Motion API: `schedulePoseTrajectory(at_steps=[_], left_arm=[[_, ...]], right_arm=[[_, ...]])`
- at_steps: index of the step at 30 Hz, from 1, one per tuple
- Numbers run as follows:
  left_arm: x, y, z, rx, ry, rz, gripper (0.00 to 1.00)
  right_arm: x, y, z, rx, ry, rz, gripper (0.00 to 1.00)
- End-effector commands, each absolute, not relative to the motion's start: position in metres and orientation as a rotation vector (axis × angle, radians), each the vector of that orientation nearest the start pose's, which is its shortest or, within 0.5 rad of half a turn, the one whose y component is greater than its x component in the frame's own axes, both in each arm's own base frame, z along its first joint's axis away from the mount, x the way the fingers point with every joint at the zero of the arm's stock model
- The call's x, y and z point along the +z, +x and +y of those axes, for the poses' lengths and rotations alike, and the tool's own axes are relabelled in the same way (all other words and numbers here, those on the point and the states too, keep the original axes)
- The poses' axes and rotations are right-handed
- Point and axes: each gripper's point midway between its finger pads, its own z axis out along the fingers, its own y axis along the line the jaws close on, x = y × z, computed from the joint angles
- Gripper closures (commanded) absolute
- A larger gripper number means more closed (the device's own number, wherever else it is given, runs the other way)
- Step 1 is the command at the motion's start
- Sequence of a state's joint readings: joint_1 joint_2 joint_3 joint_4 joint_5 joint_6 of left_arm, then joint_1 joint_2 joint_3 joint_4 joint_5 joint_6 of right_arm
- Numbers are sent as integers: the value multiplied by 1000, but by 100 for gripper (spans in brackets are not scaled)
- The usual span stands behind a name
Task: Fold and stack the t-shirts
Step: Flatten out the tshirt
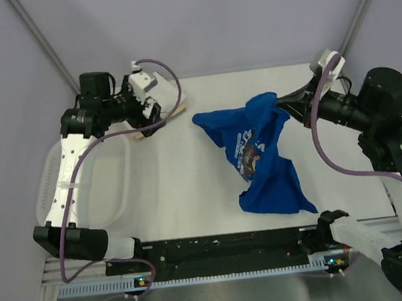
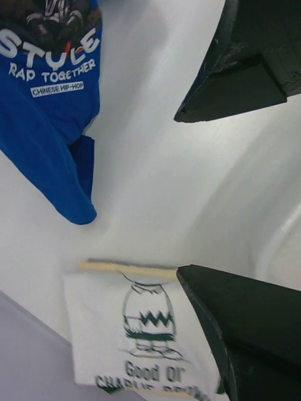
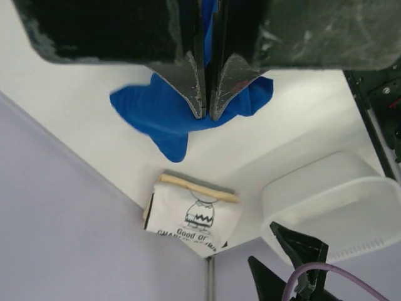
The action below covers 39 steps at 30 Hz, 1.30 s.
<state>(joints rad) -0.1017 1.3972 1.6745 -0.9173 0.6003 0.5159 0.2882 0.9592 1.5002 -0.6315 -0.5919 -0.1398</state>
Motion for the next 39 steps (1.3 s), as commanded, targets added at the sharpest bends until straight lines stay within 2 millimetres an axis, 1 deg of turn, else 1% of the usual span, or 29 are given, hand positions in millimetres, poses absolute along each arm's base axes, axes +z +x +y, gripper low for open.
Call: schedulePoseTrajectory(at_steps=[1, 2, 3, 6, 7, 9, 11, 13, 14, 15, 16, 17, 18, 20, 22, 25, 26, 27, 28, 29, 30, 31, 32, 33, 35, 36, 38, 39], left_arm=[[292, 318, -184, -495, 1293, 1827, 1], [277, 315, -199, -515, 1356, 1822, 1], [264, 316, -209, -523, 1384, 1828, 1], [217, 328, -234, -494, 1476, 1878, 1], [201, 328, -245, -497, 1521, 1902, 2], [180, 329, -260, -496, 1593, 1929, 2], [165, 339, -277, -453, 1645, 1917, 1], [153, 357, -293, -397, 1680, 1868, 1], [146, 369, -300, -363, 1694, 1845, 1], [144, 381, -309, -337, 1704, 1805, 1], [136, 392, -315, -313, 1718, 1787, 1], [123, 399, -320, -302, 1750, 1778, 1], [118, 407, -324, -291, 1769, 1761, 1], [101, 416, -329, -277, 1803, 1756, 1], [86, 421, -332, -278, 1818, 1766, 1], [68, 421, -334, -279, 1837, 1789, 1], [65, 420, -334, -280, 1840, 1796, 3], [61, 418, -335, -288, 1842, 1805, 9], [61, 418, -335, -291, 1833, 1816, 18], [61, 418, -333, -284, 1818, 1837, 36], [64, 421, -332, -270, 1790, 1856, 51], [66, 421, -332, -263, 1782, 1862, 65], [70, 423, -331, -252, 1768, 1863, 88], [74, 424, -330, -235, 1752, 1869, 100], [84, 429, -325, -197, 1714, 1885, 100], [93, 433, -321, -156, 1686, 1890, 100], [126, 452, -307, -50, 1567, 1897, 100], [143, 459, -299, -21, 1499, 1909, 100]], right_arm=[[399, 234, 170, 754, -804, 1635, 100], [397, 238, 165, 743, -776, 1652, 100], [393, 244, 160, 735, -742, 1676, 100], [387, 258, 142, 703, -639, 1729, 100], [386, 263, 136, 682, -602, 1743, 100], [384, 269, 127, 658, -566, 1758, 100], [383, 270, 127, 656, -573, 1756, 100], [381, 271, 127, 658, -577, 1757, 100], [380, 272, 126, 650, -574, 1760, 100], [379, 274, 124, 638, -565, 1765, 100], [377, 275, 123, 634, -563, 1770, 100], [375, 275, 122, 629, -561, 1773, 100], [375, 275, 120, 624, -556, 1774, 100], [373, 275, 119, 620, -554, 1777, 100], [372, 276, 117, 604, -543, 1780, 100], [372, 280, 113, 588, -521, 1788, 100], [374, 281, 111, 578, -510, 1786, 100], [376, 282, 108, 568, -496, 1785, 100], [378, 283, 106, 558, -482, 1784, 100], [379, 284, 104, 549, -473, 1781, 100], [381, 284, 102, 542, -464, 1778, 100], [382, 284, 102, 541, -462, 1774, 100], [384, 283, 101, 542, -459, 1770, 100], [386, 283, 101, 542, -456, 1765, 100], [390, 281, 101, 539, -446, 1759, 100], [392, 282, 99, 530, -434, 1757, 100], [397, 281, 98, 524, -423, 1749, 100], [402, 284, 90, 520, -364, 1754, 100]])
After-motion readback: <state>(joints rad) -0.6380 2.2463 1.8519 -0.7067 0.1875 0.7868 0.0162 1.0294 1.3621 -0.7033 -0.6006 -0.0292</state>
